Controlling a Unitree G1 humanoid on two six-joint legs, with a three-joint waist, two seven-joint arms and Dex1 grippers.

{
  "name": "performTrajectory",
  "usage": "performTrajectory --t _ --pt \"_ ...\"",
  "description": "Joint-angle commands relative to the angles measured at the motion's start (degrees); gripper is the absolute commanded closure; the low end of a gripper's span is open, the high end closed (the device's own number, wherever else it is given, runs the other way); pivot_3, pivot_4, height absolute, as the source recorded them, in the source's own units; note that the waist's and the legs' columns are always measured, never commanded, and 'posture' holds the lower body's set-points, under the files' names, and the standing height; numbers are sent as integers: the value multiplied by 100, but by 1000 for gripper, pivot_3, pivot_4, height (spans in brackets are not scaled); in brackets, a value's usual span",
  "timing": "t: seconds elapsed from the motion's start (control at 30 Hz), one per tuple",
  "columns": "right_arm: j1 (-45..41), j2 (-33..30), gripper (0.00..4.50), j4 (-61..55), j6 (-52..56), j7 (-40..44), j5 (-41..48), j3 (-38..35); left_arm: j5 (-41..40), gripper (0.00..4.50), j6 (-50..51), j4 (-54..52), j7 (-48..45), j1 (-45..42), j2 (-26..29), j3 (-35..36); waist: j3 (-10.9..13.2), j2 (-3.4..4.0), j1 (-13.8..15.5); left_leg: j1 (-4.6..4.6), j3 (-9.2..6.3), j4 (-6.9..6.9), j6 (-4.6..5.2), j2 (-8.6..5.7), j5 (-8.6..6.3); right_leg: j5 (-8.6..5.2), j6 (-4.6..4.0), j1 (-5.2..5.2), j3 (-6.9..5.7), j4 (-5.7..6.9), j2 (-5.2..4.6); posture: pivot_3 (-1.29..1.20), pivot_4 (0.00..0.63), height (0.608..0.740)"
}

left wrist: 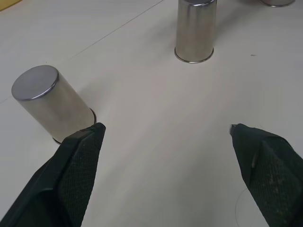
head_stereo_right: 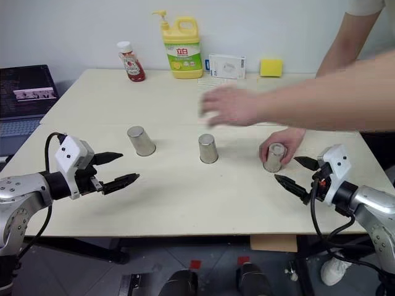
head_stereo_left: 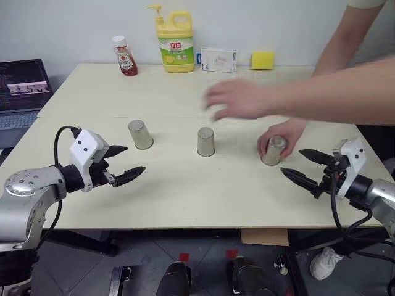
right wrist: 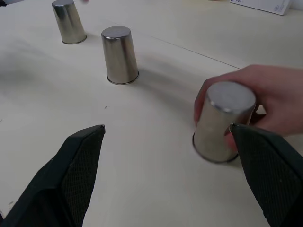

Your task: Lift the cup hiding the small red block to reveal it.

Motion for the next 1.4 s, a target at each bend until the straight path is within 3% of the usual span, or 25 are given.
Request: performTrajectory --t 0.03,0.63,0.83,1.07,1.4 --pt "-127 20 14 -26 -171 22 2 -16 41 0 -136 -27 -44 5 122 168 0 0 0 0 0 0 0 0 0 0 0 0 0 0 0 0 150 740" --pt "-431 212 14 -292 -67 -75 146 320 -232 0 27 -92 180 -138 -113 220 0 0 0 -1 0 -1 0 1 0 0 0 0 -1 -1 0 0 150 740" --pt "-796 312 14 -701 239 -180 429 687 -226 0 309 -12 413 -828 -581 -466 0 0 3 -1 -3 0 0 0 0 0 1 0 -3 -1 0 0 150 740" --pt "-998 333 14 -942 471 -275 560 953 501 0 -278 1333 513 -2183 -1443 -1530 -2 -5 20 -7 -7 4 0 -9 0 2 4 3 -4 -2 -1 0 150 740" --pt "-919 343 14 -1217 648 -389 602 1030 1356 0 -1627 4179 31 -3884 -2461 -2268 -2 -5 3 -14 -8 3 0 -11 0 2 4 1 -6 -5 0 0 150 740"
